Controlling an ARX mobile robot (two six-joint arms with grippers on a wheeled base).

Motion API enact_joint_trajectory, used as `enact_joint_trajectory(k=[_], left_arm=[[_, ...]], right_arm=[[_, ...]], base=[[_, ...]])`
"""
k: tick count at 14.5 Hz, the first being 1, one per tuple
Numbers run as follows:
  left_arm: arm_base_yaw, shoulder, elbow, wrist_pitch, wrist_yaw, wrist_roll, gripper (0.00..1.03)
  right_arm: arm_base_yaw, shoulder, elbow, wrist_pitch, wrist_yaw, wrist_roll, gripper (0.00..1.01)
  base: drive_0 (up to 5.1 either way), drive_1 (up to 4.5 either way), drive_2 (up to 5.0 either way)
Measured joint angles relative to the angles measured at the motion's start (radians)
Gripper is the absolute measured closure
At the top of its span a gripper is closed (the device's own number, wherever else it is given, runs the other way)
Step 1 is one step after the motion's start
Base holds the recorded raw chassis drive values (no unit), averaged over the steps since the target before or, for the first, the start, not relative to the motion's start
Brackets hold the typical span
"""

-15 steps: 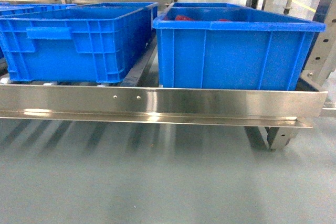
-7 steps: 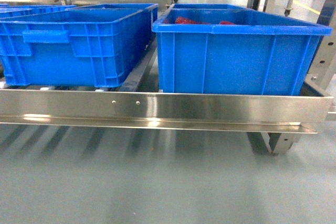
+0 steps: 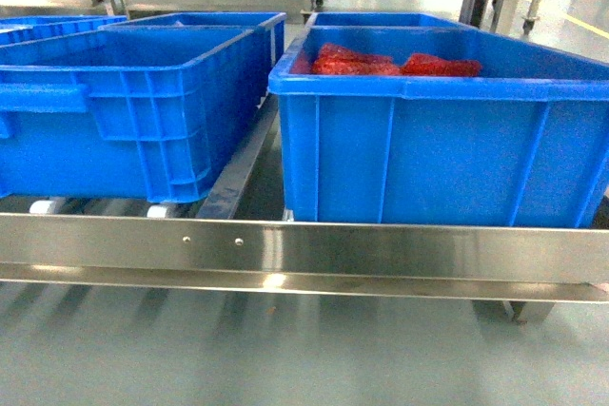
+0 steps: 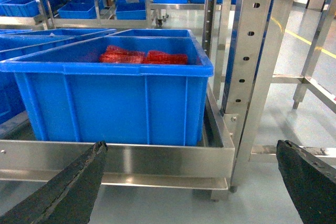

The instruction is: Pick blue part to blue bin on bottom shelf

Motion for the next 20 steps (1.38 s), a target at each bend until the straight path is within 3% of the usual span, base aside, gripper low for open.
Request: enact_joint_trajectory(k=[11, 20], left_arm=[[0.0, 0.003, 0.0, -0.002, -0.003, 0.0, 0.59], [0.0, 0.004, 0.0, 0.0, 0.0, 0.0, 0.59]], right_arm=[[0.0, 0.0, 0.0, -0.001, 0.0, 0.0, 0.03], [0.0, 0.0, 0.0, 0.0, 0.0, 0.0, 0.03]], base=[[0.0, 4.25, -4.3], [0.0, 0.0, 0.0]])
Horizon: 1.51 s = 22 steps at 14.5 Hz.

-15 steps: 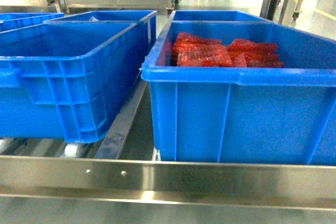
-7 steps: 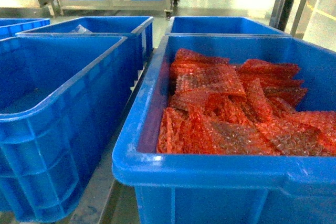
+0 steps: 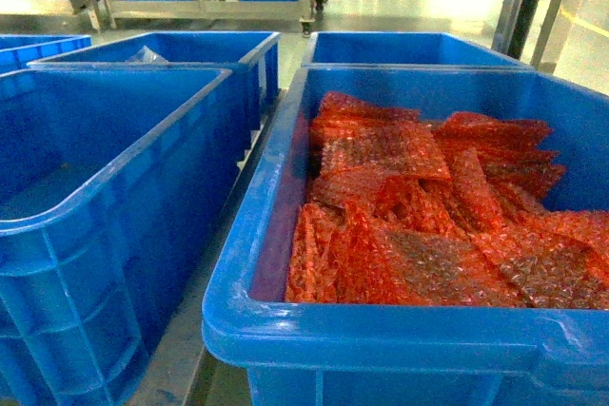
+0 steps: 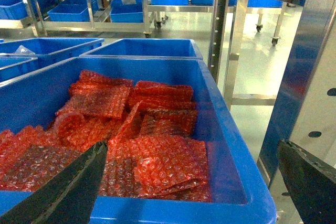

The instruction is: Pick blue part to blue bin on bottom shelf

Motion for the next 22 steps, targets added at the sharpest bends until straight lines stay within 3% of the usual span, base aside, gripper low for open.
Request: enact_joint_trajectory(k=[22], left_arm=[[-0.002, 0.002, 0.005, -0.028, -0.008, -0.006, 0.59]], right_arm=[[0.0, 0.0, 0.0, 0.0, 0.0, 0.0, 0.03]], base=[[0.0, 0.0, 0.0]])
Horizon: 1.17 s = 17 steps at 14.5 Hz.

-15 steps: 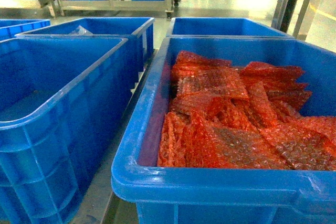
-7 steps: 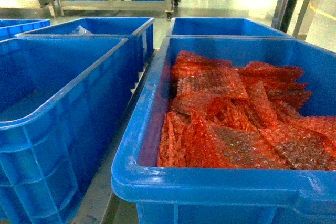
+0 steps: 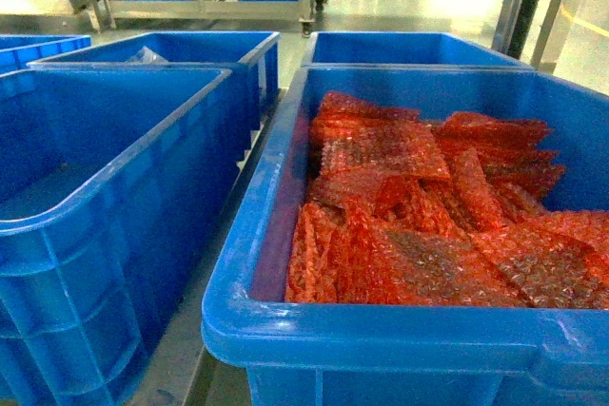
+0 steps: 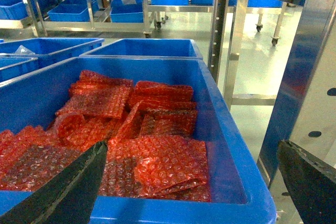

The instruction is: Pick blue part to blue bin on bottom shelf

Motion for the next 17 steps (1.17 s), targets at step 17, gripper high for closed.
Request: enact_joint_trajectory(k=[17], left_arm=[[0.263, 1.066, 0.37, 0.418, 0.15, -0.142, 0.51]], right_arm=[[0.0, 0.0, 0.0, 0.0, 0.0, 0.0, 0.03]], base=[[0.0, 0.0, 0.0]])
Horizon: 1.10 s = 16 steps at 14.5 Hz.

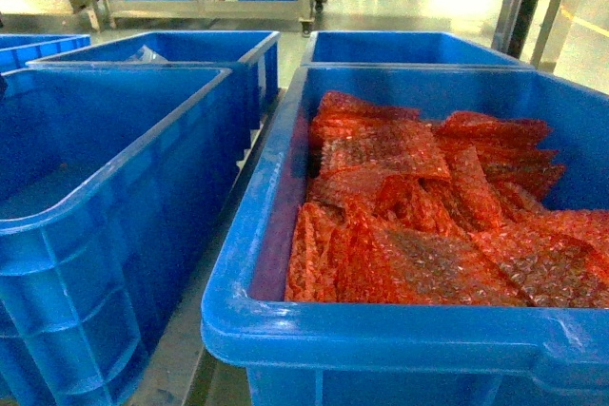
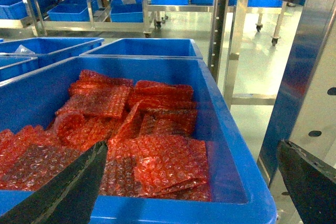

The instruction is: Pick blue part to blue bin on bottom shelf

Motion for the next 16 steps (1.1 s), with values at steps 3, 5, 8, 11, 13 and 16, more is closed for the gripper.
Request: enact_joint_trajectory(k=[3, 5, 8, 11, 13, 16], left_arm=[[0.002, -0.025, 0.013, 0.008, -0.009, 0.0, 0.17], [0.002, -0.024, 0.014, 0.003, -0.008, 0.0, 0.04], [0.039, -0.054, -0.099, 0.239, 0.217, 0.038, 0.26], [0.097, -0.175, -0.268, 0.278, 0.326, 0.05, 0.64], [0.106, -0.256, -0.347, 0.279, 0.325, 0.05, 0.87], [0.103, -0.373, -0.434, 0.244, 0.328, 0.052, 1.01]], right_arm=[[0.0, 0.0, 0.0, 0.0, 0.0, 0.0, 0.03], [0.0, 0.0, 0.0, 0.0, 0.0, 0.0, 0.03], [0.0, 0.0, 0.0, 0.0, 0.0, 0.0, 0.03], [0.0, 0.0, 0.0, 0.0, 0.0, 0.0, 0.03], [0.0, 0.0, 0.0, 0.0, 0.0, 0.0, 0.03], [0.0, 0.0, 0.0, 0.0, 0.0, 0.0, 0.03]], base=[[0.0, 0.0, 0.0], [0.0, 0.0, 0.0], [0.0, 0.0, 0.0], [0.0, 0.0, 0.0], [0.0, 0.0, 0.0], [0.0, 0.0, 0.0]])
